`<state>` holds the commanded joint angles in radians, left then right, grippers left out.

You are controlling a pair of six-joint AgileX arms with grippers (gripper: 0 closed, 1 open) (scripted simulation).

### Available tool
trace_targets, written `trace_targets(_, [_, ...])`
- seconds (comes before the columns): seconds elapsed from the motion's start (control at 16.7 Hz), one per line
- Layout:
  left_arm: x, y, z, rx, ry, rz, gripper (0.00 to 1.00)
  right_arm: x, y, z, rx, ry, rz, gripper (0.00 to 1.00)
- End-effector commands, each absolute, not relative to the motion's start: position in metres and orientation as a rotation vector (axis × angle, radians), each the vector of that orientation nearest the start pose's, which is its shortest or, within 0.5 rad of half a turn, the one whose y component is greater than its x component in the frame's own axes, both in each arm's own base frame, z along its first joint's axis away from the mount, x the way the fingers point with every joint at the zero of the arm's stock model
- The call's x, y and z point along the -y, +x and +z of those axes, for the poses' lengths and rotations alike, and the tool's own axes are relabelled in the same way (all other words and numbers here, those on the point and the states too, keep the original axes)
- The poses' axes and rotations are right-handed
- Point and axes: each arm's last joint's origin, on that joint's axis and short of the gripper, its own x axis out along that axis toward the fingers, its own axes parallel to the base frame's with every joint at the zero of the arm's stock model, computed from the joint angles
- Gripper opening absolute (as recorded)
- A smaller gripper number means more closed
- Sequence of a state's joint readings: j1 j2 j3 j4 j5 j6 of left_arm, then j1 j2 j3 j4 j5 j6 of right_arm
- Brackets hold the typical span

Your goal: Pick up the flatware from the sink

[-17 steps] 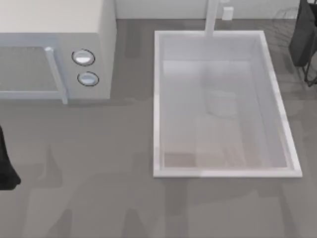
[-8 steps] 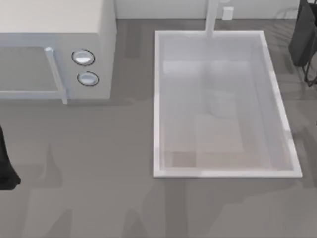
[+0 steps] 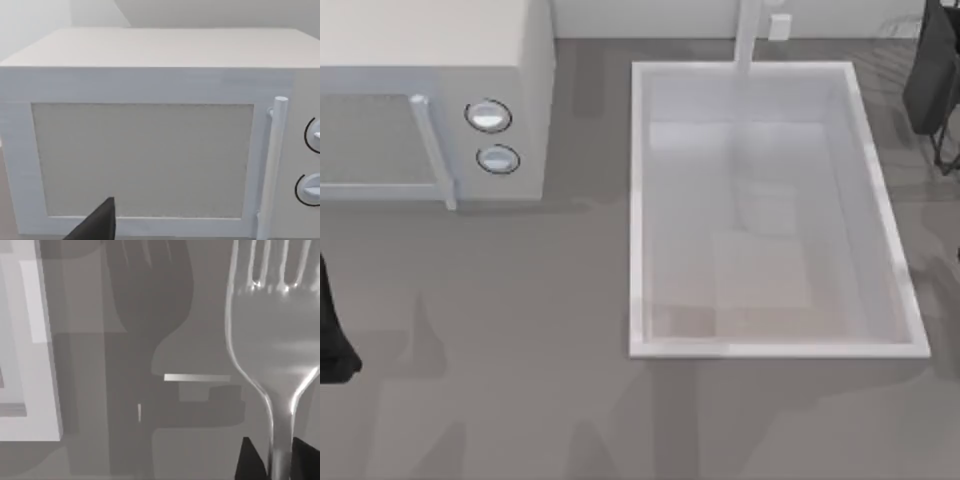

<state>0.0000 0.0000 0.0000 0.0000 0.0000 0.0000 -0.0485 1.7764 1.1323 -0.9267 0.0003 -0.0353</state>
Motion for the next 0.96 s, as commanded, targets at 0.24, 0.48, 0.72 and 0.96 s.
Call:
trace_targets(0.24, [0.0012, 0.1057, 0.1600, 0.000, 0.000, 0.000, 1.00, 0.0132, 0.3114, 0.1600, -1.571, 0.008, -0.008, 0.53])
trace_targets(0.48, [0.0012, 0.1057, 0.1600, 0.000, 0.000, 0.000, 1.00, 0.0132, 0.3114, 0.1600, -1.571, 0.008, -0.008, 0.83])
trace_targets(0.72, [0.0012, 0.1057, 0.1600, 0.000, 0.000, 0.000, 1.00, 0.0132, 0.3114, 0.1600, -1.571, 0.008, -0.008, 1.00])
trace_targets(0.96, [0.0012, 0.1057, 0.1600, 0.000, 0.000, 0.000, 1.00, 0.0132, 0.3114, 0.1600, -1.571, 0.008, -0.008, 1.00])
